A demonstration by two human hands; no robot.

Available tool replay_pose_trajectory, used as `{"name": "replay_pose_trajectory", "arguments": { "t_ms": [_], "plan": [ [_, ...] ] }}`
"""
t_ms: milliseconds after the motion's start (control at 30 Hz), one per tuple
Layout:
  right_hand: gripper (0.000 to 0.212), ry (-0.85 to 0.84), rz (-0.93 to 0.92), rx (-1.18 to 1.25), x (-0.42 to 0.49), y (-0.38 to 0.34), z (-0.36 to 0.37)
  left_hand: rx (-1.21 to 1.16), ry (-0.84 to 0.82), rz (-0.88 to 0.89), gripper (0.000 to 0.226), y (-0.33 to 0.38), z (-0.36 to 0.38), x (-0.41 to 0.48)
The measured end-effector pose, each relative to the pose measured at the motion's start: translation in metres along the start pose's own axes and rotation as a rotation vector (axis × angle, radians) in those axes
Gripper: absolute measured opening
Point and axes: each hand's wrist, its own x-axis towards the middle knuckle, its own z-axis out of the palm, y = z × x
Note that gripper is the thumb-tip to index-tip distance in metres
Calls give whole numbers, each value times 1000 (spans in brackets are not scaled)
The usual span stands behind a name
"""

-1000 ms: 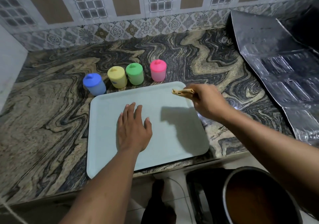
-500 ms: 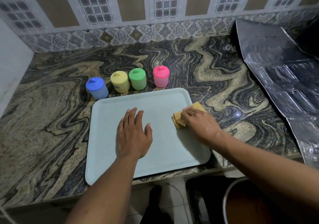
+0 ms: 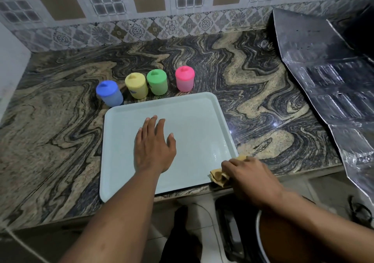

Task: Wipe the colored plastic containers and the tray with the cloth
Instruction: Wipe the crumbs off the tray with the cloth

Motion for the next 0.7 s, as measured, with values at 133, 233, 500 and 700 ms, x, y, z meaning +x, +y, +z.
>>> {"name": "replay_pose_trajectory", "arguments": {
  "t_ms": [133, 233, 500, 700],
  "plan": [
    [8, 22, 181, 527, 26, 23, -23, -3, 3, -5, 60, 0, 1, 0],
    [8, 168, 298, 725, 47, 43, -32, -4, 10, -12, 59, 0, 1, -1],
    [13, 326, 333, 537, 38, 38, -28, 20, -5, -4, 60, 0, 1, 0],
    [42, 193, 278, 123, -12, -31, 25, 32, -47, -3, 61, 2, -1, -1]
  ]
}}
